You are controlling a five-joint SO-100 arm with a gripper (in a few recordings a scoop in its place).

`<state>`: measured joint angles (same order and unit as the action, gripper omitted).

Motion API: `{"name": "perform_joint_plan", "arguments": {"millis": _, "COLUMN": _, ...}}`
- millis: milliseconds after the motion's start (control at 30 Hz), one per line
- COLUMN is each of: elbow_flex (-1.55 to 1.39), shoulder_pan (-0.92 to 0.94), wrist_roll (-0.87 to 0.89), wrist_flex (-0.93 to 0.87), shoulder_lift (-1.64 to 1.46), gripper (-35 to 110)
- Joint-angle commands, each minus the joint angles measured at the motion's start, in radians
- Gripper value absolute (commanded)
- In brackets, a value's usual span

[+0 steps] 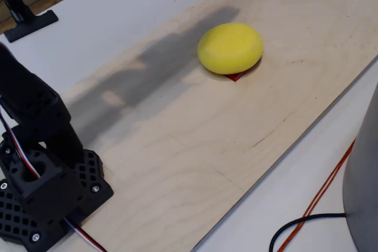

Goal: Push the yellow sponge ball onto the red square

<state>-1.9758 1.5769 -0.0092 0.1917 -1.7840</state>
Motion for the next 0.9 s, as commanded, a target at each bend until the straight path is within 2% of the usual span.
{"name": "perform_joint_plan", "arguments": {"millis": 0, "elbow_flex": 0.06, "shoulder_pan": 0.026, "wrist_roll": 0.008, "wrist_flex": -0.044, "shoulder_lift": -0.017, "gripper": -1}}
{"name": "perform_joint_plan", "arguments": {"millis": 200, "elbow_flex": 0.044, "shoulder_pan": 0.021, "wrist_roll": 0.008, "wrist_flex": -0.041, "shoulder_lift": -0.021, "gripper": 0}}
{"name": "perform_joint_plan", "arguments": {"millis": 233, "elbow_flex": 0.037, "shoulder_pan": 0.014, "wrist_roll": -0.012, "wrist_flex": -0.038, "shoulder_lift": -0.025, "gripper": 5}}
{"name": "perform_joint_plan", "arguments": {"millis": 267, "elbow_flex": 0.023, "shoulder_pan": 0.003, "wrist_roll": -0.044, "wrist_flex": -0.037, "shoulder_lift": -0.031, "gripper": 23}}
{"name": "perform_joint_plan", "arguments": {"millis": 300, "elbow_flex": 0.017, "shoulder_pan": -0.008, "wrist_roll": -0.077, "wrist_flex": -0.034, "shoulder_lift": -0.035, "gripper": 29}}
{"name": "perform_joint_plan", "arguments": {"millis": 433, "elbow_flex": -0.005, "shoulder_pan": -0.015, "wrist_roll": -0.091, "wrist_flex": -0.035, "shoulder_lift": -0.055, "gripper": 35}}
{"name": "perform_joint_plan", "arguments": {"millis": 600, "elbow_flex": 0.008, "shoulder_pan": -0.009, "wrist_roll": -0.092, "wrist_flex": -0.035, "shoulder_lift": -0.063, "gripper": 28}}
{"name": "perform_joint_plan", "arguments": {"millis": 667, "elbow_flex": 0.034, "shoulder_pan": -0.002, "wrist_roll": -0.048, "wrist_flex": -0.034, "shoulder_lift": -0.061, "gripper": 3}}
{"name": "perform_joint_plan", "arguments": {"millis": 700, "elbow_flex": 0.054, "shoulder_pan": 0.005, "wrist_roll": -0.043, "wrist_flex": -0.041, "shoulder_lift": -0.049, "gripper": 0}}
{"name": "perform_joint_plan", "arguments": {"millis": 867, "elbow_flex": 0.034, "shoulder_pan": 0.037, "wrist_roll": 0.012, "wrist_flex": -0.038, "shoulder_lift": -0.029, "gripper": 0}}
